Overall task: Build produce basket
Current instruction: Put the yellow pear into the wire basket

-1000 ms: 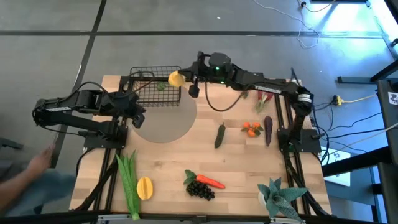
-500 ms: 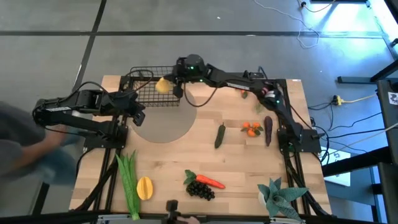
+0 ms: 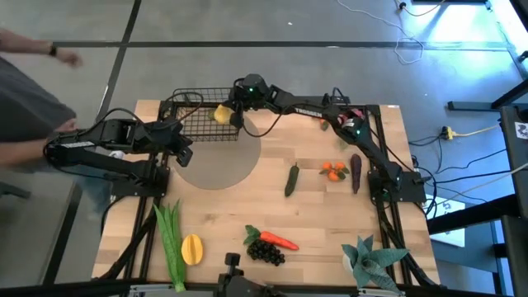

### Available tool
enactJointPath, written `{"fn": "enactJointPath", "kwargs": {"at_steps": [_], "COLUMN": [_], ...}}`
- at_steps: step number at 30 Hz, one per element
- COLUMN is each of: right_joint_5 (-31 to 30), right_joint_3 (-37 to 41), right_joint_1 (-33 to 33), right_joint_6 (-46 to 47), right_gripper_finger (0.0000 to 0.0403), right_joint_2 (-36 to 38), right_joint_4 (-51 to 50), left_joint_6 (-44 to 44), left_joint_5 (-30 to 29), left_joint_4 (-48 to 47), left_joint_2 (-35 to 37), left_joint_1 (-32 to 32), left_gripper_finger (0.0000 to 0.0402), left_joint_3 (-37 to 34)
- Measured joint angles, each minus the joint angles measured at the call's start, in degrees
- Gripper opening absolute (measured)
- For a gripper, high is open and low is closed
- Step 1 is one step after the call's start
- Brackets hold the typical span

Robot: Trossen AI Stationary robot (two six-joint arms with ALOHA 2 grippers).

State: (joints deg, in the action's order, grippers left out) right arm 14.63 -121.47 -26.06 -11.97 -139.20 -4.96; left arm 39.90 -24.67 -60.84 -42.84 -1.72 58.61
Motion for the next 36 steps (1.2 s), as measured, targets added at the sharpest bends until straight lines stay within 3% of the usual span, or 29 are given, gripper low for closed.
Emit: {"fn": "enactJointPath", "kwargs": {"at_steps": [4,16,36], "right_joint_5": [-0.6,-10.1,-10.1], "right_joint_3": [0.0,0.0,0.0], "right_joint_1": [0.0,-0.2,-0.2], "right_joint_6": [0.2,5.7,5.8], "right_gripper_finger": [0.0000,0.0000,0.0000], "right_joint_2": [0.0,0.0,0.1], "right_joint_4": [0.0,0.5,0.4], "left_joint_6": [0.0,0.0,0.0], "left_joint_5": [0.0,0.0,0.0], "left_joint_4": [0.0,0.0,0.0], "left_joint_2": [0.0,0.0,0.0], "left_joint_1": [0.0,0.0,0.0], "left_gripper_finger": [0.0000,0.0000,0.0000], "left_joint_3": [0.0,0.0,0.0]}}
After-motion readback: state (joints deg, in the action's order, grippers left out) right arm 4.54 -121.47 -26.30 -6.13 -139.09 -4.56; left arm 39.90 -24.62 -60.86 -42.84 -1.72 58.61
